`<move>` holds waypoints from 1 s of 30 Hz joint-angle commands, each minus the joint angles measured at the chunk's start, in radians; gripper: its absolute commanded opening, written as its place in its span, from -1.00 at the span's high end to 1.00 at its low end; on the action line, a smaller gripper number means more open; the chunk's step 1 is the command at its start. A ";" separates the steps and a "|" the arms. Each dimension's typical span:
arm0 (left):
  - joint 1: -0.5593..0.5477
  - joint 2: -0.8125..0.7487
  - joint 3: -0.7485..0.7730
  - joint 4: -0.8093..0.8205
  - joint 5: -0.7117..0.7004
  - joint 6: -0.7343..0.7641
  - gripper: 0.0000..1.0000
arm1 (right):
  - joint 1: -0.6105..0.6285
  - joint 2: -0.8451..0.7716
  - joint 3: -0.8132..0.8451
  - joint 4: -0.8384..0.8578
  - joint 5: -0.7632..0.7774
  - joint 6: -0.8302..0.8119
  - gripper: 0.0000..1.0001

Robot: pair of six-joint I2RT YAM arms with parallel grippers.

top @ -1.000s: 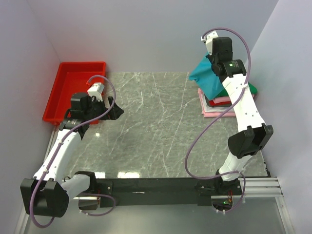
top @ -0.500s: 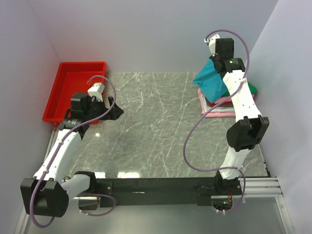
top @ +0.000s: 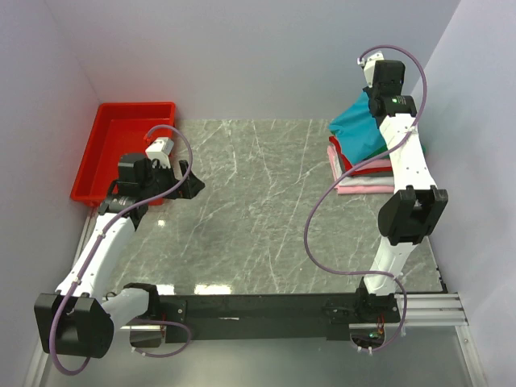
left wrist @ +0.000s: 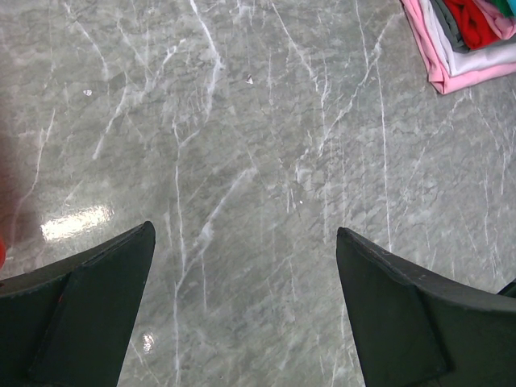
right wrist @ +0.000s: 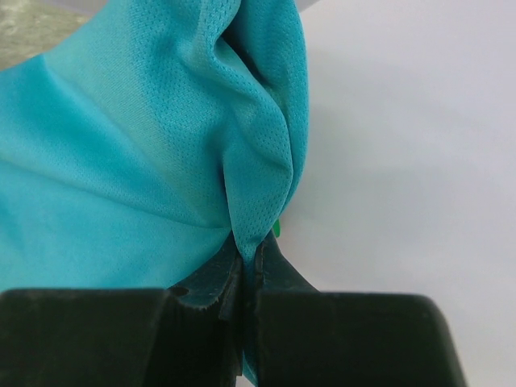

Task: Fold and stack the t-shirts
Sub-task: Neatly place the folded tshirt to the corner

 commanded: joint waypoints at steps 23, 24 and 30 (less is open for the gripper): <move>-0.008 0.026 0.004 0.016 -0.015 0.020 -0.99 | -0.130 0.224 0.104 0.154 0.019 -0.008 1.00; -0.008 0.024 0.004 0.015 -0.015 0.020 -0.99 | -0.133 0.233 0.116 0.154 0.019 -0.008 1.00; -0.011 0.030 0.002 0.015 -0.024 0.022 -0.99 | -0.156 0.307 0.110 0.220 0.107 -0.018 0.33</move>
